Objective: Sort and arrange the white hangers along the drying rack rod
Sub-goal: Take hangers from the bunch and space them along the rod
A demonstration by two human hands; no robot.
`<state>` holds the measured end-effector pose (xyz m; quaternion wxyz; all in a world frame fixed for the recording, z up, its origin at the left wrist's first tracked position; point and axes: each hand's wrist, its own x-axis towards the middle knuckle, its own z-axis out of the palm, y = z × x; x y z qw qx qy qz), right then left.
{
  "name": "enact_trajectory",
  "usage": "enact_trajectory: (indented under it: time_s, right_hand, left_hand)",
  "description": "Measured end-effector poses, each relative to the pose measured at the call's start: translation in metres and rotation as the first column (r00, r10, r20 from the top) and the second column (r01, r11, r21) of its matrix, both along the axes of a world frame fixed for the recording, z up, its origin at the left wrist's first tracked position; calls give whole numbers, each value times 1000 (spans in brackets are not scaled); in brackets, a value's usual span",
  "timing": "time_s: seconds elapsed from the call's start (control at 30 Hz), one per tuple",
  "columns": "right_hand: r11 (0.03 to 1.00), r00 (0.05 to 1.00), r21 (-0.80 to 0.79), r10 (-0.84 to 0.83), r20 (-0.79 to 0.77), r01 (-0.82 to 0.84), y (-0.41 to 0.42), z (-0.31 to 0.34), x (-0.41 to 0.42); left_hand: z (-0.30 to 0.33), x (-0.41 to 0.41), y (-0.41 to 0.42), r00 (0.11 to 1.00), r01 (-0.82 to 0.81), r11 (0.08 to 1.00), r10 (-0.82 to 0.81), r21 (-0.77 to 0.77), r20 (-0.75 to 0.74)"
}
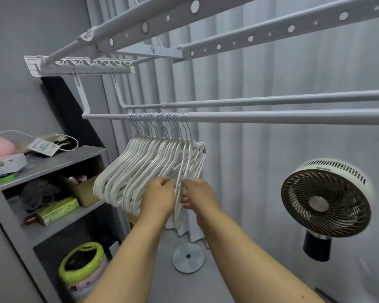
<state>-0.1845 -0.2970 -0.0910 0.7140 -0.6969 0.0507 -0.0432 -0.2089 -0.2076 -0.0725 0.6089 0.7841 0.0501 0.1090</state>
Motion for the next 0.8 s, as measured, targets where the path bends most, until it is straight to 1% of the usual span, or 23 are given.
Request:
enact_trajectory:
  time_s: [0.1,0.17,0.3,0.43,0.5,0.57,0.7,0.8]
  right_hand:
    - [1000,1000,27,9,-3,-9,1,-1,5]
    - [999,1000,46,8,-12,-8,3,-3,7]
    - [996,998,66,-55,-36,57,7,0,7]
    - [983,984,71,-168,-57,172,15,7,5]
    - [959,969,134,-246,-33,249,19,8,5]
    - [933,948,174,-318,-1,314,23,8,0]
    - [886,889,167,-450,80,434,31,7,-10]
    - [867,869,189,-485,101,462,31,11,-19]
  left_hand:
    - [-2,7,1,999,34,999,-34,-36,-12]
    - [-2,12,3,998,62,998,-62,-24,-3]
    - [-4,22,6,989,150,988,-150,-33,2]
    - [-3,30,12,968,246,968,-248,-52,-29]
    - [-2,32,16,952,305,948,-307,-96,-10]
    - [-3,34,20,938,346,933,-347,-99,6]
    - [-2,35,29,910,414,904,-412,-105,42]
    - [-1,35,33,877,481,863,-477,-153,62]
